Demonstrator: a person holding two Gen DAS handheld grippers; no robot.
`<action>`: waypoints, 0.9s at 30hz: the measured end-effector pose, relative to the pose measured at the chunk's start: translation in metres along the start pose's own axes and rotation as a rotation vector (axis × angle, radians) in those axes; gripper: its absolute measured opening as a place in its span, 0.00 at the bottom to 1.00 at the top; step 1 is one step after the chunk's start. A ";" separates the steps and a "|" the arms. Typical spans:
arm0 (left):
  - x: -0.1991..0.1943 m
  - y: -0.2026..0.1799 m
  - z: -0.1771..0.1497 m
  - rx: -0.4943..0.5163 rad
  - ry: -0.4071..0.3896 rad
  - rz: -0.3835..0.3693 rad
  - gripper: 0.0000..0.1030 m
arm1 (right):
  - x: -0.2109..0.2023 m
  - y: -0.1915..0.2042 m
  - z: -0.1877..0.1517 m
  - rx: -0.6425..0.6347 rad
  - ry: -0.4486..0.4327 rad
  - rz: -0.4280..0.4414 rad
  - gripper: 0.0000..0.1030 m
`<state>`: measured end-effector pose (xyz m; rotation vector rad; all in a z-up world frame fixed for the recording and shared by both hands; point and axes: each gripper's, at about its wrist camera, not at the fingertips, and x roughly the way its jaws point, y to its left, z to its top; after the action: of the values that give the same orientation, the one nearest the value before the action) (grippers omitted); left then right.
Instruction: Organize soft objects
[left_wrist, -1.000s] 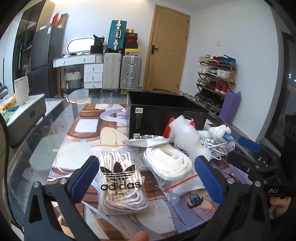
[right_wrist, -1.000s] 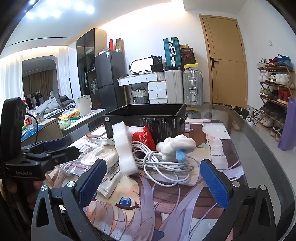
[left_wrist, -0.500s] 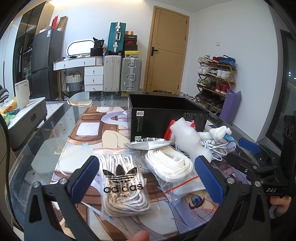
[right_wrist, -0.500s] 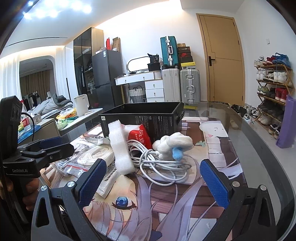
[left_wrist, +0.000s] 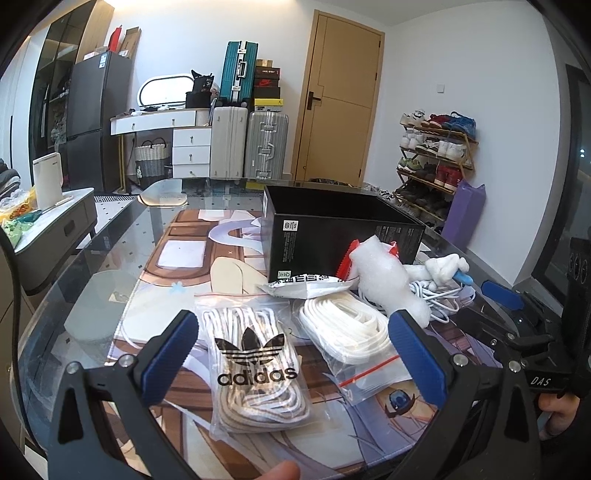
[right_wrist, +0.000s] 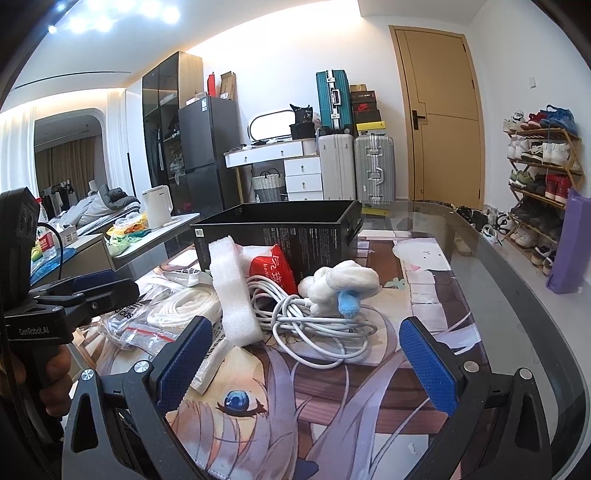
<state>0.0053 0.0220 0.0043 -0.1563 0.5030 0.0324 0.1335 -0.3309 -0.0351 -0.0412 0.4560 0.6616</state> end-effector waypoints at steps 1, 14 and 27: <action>0.000 -0.001 0.000 0.003 0.001 0.001 1.00 | -0.001 0.000 0.000 -0.004 -0.001 -0.001 1.00; 0.001 0.004 0.001 -0.012 0.006 0.001 1.00 | -0.004 0.003 0.001 -0.011 -0.009 -0.005 1.00; -0.002 0.007 0.002 -0.011 -0.008 0.031 1.00 | -0.007 0.004 0.002 -0.025 -0.014 -0.012 1.00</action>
<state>0.0046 0.0293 0.0061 -0.1594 0.4974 0.0659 0.1275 -0.3312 -0.0297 -0.0634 0.4339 0.6558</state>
